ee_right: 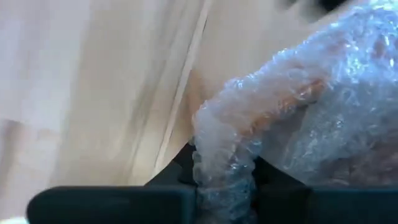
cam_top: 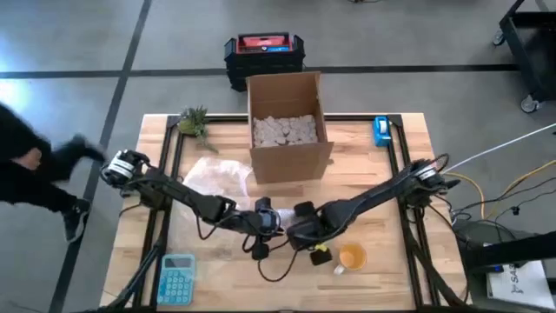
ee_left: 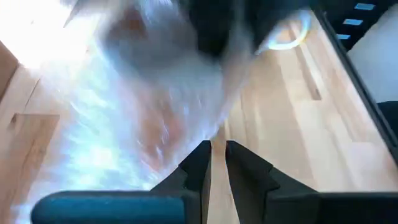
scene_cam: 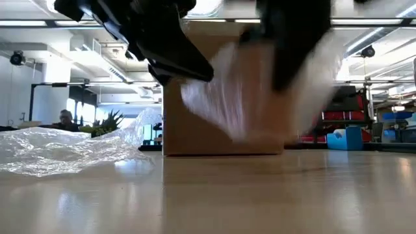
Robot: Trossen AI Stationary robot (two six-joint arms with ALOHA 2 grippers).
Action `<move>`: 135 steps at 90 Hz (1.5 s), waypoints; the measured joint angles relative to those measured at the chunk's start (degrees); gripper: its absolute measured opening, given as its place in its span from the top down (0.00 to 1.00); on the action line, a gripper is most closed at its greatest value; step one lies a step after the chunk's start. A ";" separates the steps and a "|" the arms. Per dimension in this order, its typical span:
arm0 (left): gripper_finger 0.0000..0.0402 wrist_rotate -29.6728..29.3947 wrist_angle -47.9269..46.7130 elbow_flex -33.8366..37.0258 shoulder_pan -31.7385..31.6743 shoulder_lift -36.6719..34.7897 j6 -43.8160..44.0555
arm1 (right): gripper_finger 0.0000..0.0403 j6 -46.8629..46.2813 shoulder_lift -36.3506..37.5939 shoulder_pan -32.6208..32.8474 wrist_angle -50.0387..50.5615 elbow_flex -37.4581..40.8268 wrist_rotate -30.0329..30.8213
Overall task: Wrap mug
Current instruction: Put the wrapped orange mug into the box
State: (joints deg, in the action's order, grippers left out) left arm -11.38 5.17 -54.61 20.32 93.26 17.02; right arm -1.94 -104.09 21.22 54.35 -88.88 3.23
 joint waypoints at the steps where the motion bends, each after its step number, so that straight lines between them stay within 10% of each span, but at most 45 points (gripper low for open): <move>1: 0.91 0.00 -0.05 0.00 -0.01 -0.22 0.00 | 0.92 0.08 0.66 0.02 0.46 0.00 0.02; 40: 0.91 -0.07 -1.19 0.00 -0.07 -0.92 0.00 | 0.95 16.30 22.29 -4.51 -13.13 0.15 16.23; 67: 0.91 -0.09 -1.15 0.00 -0.07 -0.73 0.00 | 0.95 23.83 24.32 -25.43 -38.00 -0.22 15.69; 91: 0.91 -0.09 -1.15 0.00 -0.07 -0.71 0.00 | 0.95 8.23 12.48 -44.20 -17.86 -14.46 -1.56; 135: 0.91 -0.11 -1.57 0.00 -0.07 -0.66 0.17 | 0.95 6.64 -10.62 -46.14 10.40 -35.47 -2.41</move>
State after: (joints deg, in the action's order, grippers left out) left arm -11.49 3.60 -54.61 20.25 92.60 17.19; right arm 4.70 -114.71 -24.93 64.75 -124.36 0.81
